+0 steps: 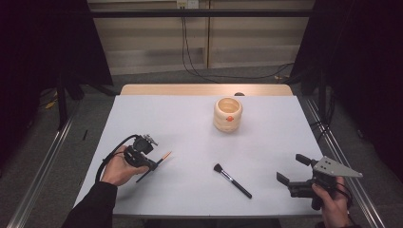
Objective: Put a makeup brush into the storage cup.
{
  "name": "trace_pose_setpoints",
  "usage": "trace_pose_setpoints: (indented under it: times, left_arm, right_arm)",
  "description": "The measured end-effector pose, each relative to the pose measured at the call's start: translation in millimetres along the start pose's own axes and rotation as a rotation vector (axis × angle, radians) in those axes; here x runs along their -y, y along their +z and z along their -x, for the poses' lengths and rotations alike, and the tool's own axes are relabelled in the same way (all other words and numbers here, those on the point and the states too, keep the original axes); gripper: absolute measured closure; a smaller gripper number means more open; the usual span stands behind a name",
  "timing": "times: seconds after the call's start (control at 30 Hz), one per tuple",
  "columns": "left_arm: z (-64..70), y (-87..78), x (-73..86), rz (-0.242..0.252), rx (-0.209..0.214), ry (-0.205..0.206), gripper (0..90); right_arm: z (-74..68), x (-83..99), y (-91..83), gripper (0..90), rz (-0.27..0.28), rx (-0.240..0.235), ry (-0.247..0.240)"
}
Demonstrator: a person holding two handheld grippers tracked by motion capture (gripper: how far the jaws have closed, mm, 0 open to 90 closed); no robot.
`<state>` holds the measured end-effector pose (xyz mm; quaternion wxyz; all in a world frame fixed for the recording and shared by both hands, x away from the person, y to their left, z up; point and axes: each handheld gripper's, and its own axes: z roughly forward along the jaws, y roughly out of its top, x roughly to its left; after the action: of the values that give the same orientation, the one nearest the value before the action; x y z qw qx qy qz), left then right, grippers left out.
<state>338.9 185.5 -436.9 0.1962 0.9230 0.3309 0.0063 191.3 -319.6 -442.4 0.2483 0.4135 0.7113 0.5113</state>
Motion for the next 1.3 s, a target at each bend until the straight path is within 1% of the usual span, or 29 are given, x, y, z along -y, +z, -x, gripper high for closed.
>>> trace_pose_setpoints:
  times: [0.03,0.07,0.1,0.17,0.2,0.23,0.27,0.3,0.33,0.37,0.4,0.43,0.47,0.5,0.53,0.57,0.6,0.63,0.7,0.73,0.77,0.8,0.87,0.9,1.07,1.13,1.17,1.23,1.3]
  left_arm:
    - [0.6,-3.2,0.0,0.038,-0.016,-0.014,83.6]
    - [0.1,-4.8,-0.2,0.049,-0.024,-0.017,83.6]
    - [0.0,-6.1,-0.1,0.078,-0.021,-0.020,83.6]
    - [0.4,-7.3,0.0,0.092,-0.015,-0.027,83.6]
    - [0.2,-8.7,0.0,0.107,-0.018,-0.015,83.6]
    - [3.0,-11.4,0.7,0.156,-0.013,-0.022,83.6]
    - [3.6,-13.1,0.9,0.176,-0.013,-0.012,83.6]
    - [3.6,-13.1,0.9,0.176,-0.013,-0.012,83.6]
    - [6.1,-14.9,1.1,0.212,-0.032,-0.014,83.6]
    - [6.9,-15.8,1.1,0.233,-0.034,-0.019,83.6]
    - [7.4,-18.7,1.2,0.271,-0.030,-0.012,83.6]
    - [8.9,-19.5,1.6,0.292,-0.032,-0.024,83.6]
    - [8.9,-19.5,1.6,0.292,-0.032,-0.024,83.6]
    - [9.8,-22.7,3.5,0.330,-0.021,-0.020,83.6]
    - [9.8,-22.7,3.5,0.330,-0.021,-0.020,83.6]
    - [10.4,-22.6,4.5,0.344,0.004,-0.029,83.6]
    - [12.5,-22.4,5.4,0.353,-0.017,-0.024,83.5]
    - [15.2,-21.6,7.5,0.364,-0.013,-0.013,83.6]
    - [17.1,-20.7,8.6,0.381,-0.016,-0.010,83.5]
    - [18.2,-19.7,9.6,0.384,-0.007,-0.008,83.5]
    - [21.7,-17.7,12.5,0.404,-0.011,0.011,83.5]
    - [23.7,-16.8,14.6,0.418,0.003,0.011,83.6]
    - [25.2,-17.0,15.8,0.425,-0.007,0.011,83.6]
    - [27.9,-16.1,18.6,0.451,0.010,0.004,83.5]
    - [33.4,-17.3,20.1,0.486,0.018,0.014,83.6]
    - [36.9,-20.4,21.7,0.530,0.029,0.009,83.6]
    - [36.9,-20.4,21.7,0.530,0.029,0.009,83.6]
    - [40.5,-22.9,21.2,0.567,0.063,0.002,83.5]
    - [44.2,-23.7,19.8,0.582,0.069,0.009,83.5]
  right_arm:
    - [0.0,0.1,-0.3,0.0,-0.001,0.001,0.001]
    - [0.1,0.2,-0.5,0.0,-0.001,0.002,-0.001]
    - [0.4,0.2,-0.5,0.0,0.002,0.003,-0.007]
    - [0.4,0.3,-0.6,0.0,0.002,0.003,-0.004]
    - [0.3,0.3,-0.6,0.0,0.000,0.005,-0.001]
    - [0.3,0.2,-0.6,0.0,0.001,0.003,0.000]
    - [0.2,0.2,-0.5,0.0,0.002,0.005,0.003]
    - [0.5,0.1,-0.4,0.0,0.003,0.008,0.004]
    - [0.8,-0.3,-0.7,0.0,0.008,0.007,0.006]
    - [0.8,-0.3,-0.7,0.0,0.008,0.007,0.006]
    - [0.9,-0.8,-1.3,0.0,0.019,0.008,0.004]
    - [0.8,-0.9,-1.2,0.0,0.019,0.008,0.004]
    - [0.8,-0.8,-1.2,0.0,0.015,0.012,0.004]
    - [0.6,-0.8,-0.8,0.0,0.013,0.006,0.004]
    - [0.6,-0.8,-0.8,0.0,0.013,0.006,0.004]
    - [0.3,-0.9,-0.5,0.0,0.012,0.008,0.006]
    - [0.1,-0.9,-0.2,0.0,0.012,0.008,0.006]
    - [0.1,-0.9,-0.1,0.0,0.011,0.008,0.009]
    - [0.3,-0.9,-0.1,0.0,0.010,0.011,0.007]
    - [0.4,-1.0,-0.1,0.0,0.010,0.010,0.009]
    - [0.5,-1.4,0.0,0.0,0.016,0.007,0.006]
    - [0.1,-1.9,-0.1,0.0,0.023,0.002,0.005]
    - [-1.9,-2.7,0.1,0.0,0.030,-0.003,0.008]
    - [-2.0,-2.9,0.1,0.0,0.030,-0.006,0.000]
    - [-3.3,-3.9,1.9,0.0,0.032,-0.012,0.001]
    - [-3.2,-4.1,1.9,0.0,0.034,-0.006,0.006]
    - [-3.0,-4.1,1.7,0.0,0.034,-0.006,0.008]
    - [-2.7,-4.6,1.4,0.0,0.040,-0.010,0.008]
    - [-3.1,-5.1,0.8,0.0,0.054,-0.019,0.014]
